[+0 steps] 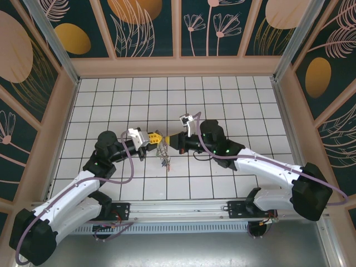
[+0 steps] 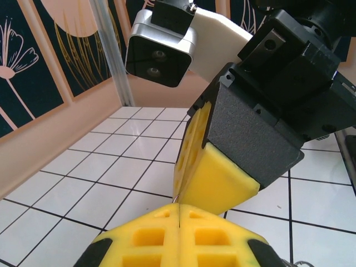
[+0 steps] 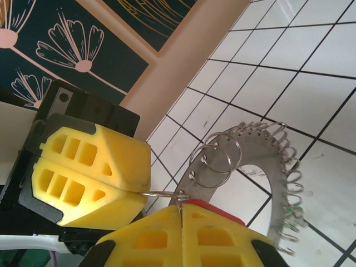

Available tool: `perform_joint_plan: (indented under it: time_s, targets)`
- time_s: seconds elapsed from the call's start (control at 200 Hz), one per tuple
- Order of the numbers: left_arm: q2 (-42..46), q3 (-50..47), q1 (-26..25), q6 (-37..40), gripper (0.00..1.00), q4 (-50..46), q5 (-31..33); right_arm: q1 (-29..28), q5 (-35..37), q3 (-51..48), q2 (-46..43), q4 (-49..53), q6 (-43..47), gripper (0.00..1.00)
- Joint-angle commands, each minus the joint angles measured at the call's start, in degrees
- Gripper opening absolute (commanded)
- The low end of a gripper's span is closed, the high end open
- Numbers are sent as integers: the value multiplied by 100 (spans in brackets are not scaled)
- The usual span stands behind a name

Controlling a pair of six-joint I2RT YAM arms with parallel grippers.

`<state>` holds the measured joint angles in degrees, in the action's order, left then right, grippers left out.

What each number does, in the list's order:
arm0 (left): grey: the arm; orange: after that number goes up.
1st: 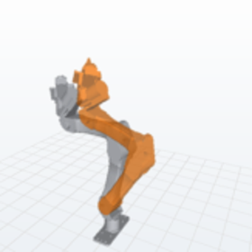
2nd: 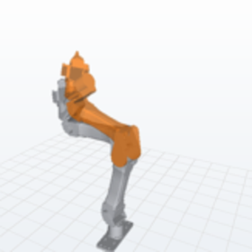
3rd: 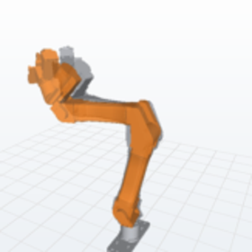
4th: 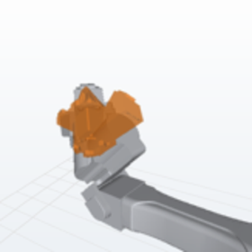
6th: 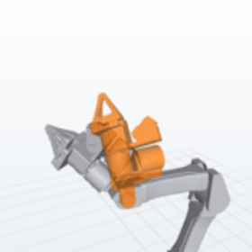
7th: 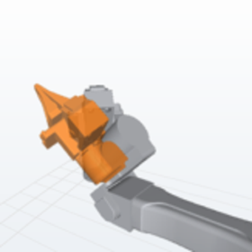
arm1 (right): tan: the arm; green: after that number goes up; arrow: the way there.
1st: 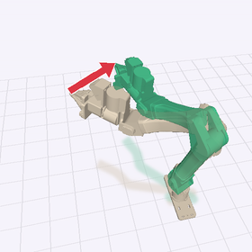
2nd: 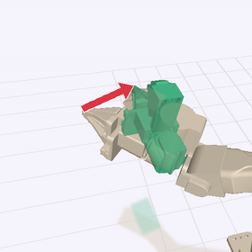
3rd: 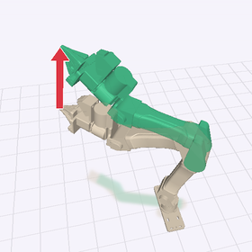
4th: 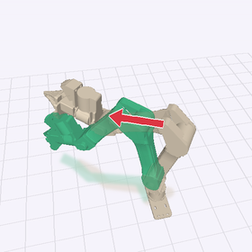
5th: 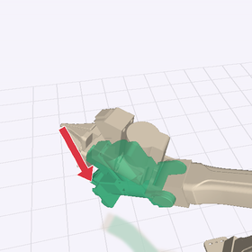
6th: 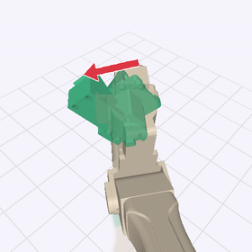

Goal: Put the keys on the keyring

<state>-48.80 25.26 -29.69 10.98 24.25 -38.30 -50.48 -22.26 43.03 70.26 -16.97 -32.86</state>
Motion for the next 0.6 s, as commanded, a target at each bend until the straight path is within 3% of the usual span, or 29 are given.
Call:
perform_joint_plan:
  time_s: [0.0,0.596]
  targets:
    - [72,-25,-41,-226,0,650,-260,201,132,171,32,-11,-319,0]
    - [-396,-331,-189,-1139,0,1748,10,629,-705,-1,103,-514,-1551,0]
